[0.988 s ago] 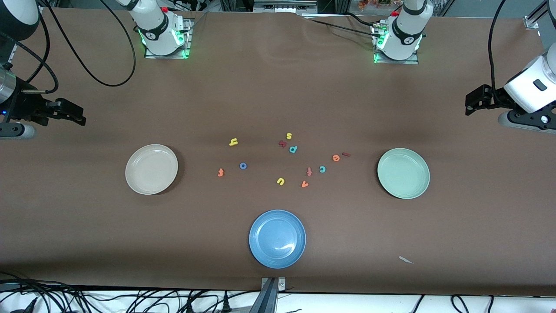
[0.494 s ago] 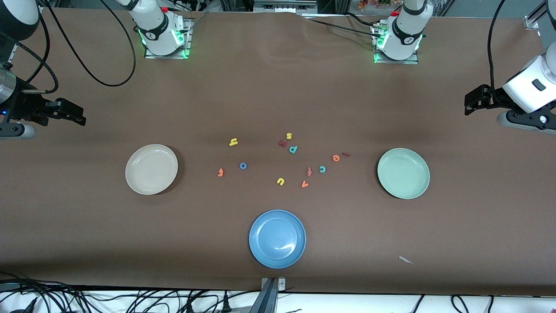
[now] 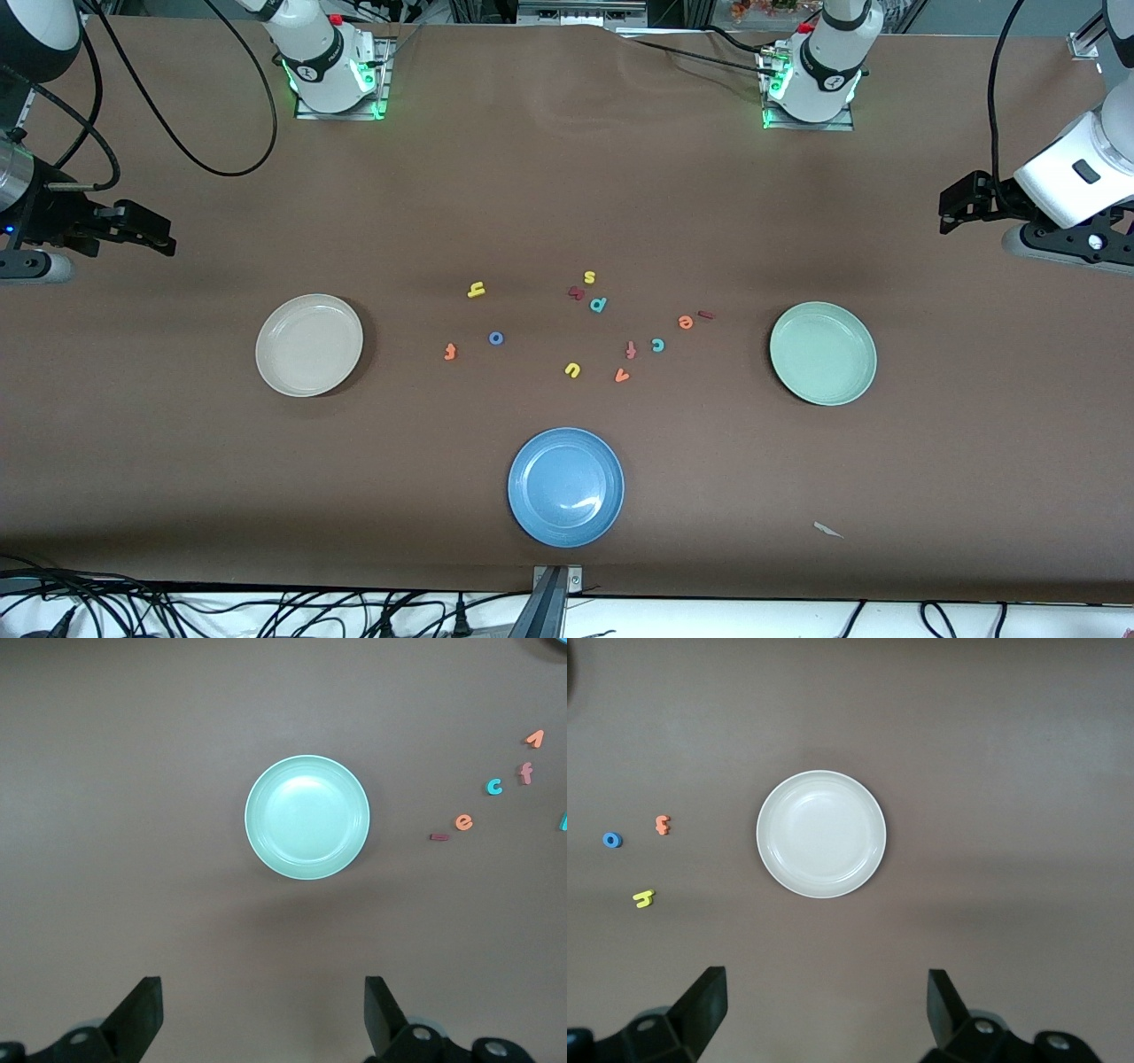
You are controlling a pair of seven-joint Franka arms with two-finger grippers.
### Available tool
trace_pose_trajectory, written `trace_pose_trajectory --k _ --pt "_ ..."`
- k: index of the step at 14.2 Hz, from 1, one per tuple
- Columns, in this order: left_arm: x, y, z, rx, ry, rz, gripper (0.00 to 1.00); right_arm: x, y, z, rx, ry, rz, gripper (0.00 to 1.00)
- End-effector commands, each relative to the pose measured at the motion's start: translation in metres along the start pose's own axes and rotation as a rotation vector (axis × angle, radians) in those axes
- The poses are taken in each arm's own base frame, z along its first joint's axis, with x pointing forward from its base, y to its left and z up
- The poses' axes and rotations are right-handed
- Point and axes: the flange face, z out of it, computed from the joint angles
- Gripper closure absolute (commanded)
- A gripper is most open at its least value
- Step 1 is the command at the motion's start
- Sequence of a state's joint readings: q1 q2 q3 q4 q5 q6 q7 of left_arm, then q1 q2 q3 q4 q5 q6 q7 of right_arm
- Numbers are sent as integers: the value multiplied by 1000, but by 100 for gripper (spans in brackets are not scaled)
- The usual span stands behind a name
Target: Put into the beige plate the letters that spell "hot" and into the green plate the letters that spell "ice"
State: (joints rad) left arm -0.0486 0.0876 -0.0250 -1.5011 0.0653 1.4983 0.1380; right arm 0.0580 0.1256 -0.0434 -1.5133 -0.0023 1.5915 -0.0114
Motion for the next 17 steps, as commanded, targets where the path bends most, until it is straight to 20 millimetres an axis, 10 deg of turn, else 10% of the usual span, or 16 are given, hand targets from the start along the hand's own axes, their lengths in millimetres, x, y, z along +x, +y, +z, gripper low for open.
trace_pose_trajectory --k 1,10,17 --pt "-2 0 -7 20 0 10 0 -3 -3 -3 -9 7 -9 0" --pt "-2 1 -10 27 7 22 0 -1 -10 2 -11 -2 -20 0" --pt "-1 18 -15 14 16 61 0 7 -76 29 -14 -41 61 0"
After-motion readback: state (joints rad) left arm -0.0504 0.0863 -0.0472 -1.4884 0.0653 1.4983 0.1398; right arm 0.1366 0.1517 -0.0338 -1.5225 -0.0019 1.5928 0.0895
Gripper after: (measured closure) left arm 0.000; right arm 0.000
